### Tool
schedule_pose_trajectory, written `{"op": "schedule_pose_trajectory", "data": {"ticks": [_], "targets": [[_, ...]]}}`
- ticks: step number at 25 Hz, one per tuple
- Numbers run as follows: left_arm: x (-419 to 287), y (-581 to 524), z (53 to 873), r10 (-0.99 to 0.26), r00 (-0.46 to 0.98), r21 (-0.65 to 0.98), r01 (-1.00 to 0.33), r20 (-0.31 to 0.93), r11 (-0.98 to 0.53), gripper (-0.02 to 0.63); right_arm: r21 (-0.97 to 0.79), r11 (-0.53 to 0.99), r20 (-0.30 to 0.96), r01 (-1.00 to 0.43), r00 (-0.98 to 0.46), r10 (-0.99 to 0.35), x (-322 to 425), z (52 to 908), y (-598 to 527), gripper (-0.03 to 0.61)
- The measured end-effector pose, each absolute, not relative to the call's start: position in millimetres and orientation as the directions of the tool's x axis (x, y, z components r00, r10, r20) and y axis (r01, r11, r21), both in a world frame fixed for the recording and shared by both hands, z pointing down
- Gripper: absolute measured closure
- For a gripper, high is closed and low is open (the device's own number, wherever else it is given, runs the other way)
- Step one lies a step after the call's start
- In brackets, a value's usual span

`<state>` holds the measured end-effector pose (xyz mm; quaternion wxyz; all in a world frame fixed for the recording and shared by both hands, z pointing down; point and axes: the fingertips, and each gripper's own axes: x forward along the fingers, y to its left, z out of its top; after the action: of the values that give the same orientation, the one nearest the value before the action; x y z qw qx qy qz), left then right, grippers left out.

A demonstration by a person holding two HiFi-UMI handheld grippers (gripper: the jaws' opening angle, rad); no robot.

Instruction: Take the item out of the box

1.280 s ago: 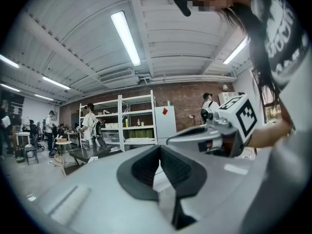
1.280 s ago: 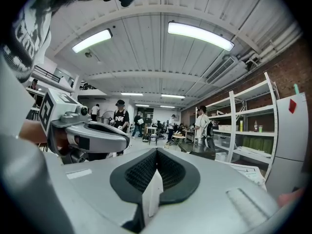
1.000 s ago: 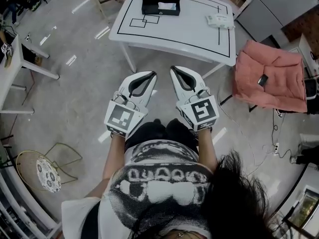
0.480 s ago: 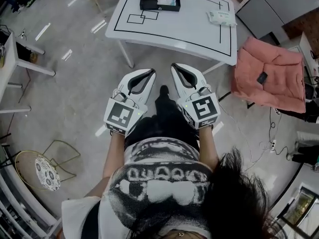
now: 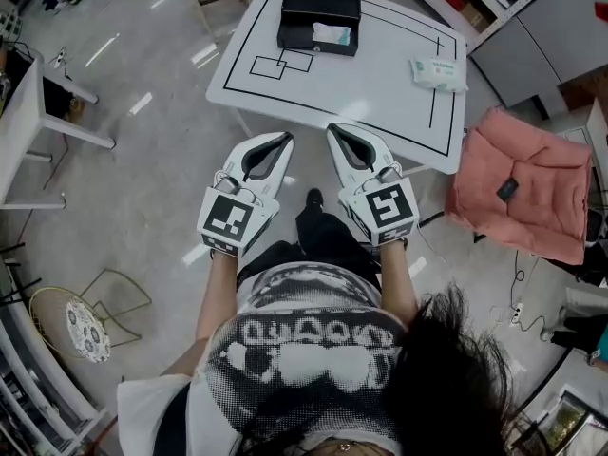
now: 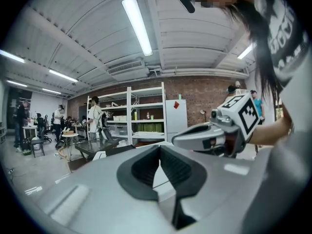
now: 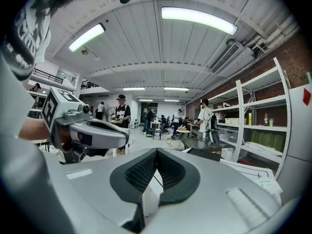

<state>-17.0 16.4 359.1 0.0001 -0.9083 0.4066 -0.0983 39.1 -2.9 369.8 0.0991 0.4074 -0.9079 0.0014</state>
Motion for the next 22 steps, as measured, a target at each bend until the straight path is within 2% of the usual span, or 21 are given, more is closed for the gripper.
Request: {"op": "schedule_pose_trajectory", "data": {"ticks": [11,22], "targets": [[35,-88,349,-0.758,0.621,-0.13,-0.75,0.196,-0.648,0.614,0.044,0.686,0.161,-0.726,-0.673,-0.722,88,370,-112,0.594],[50,-136,369,-0.77,0.587,-0.111,-0.773,0.249,-0.625,0.614,-0.012,0.715,0.193,-0.7,-0.703,-0.685,99,395,-161,0.594]]}}
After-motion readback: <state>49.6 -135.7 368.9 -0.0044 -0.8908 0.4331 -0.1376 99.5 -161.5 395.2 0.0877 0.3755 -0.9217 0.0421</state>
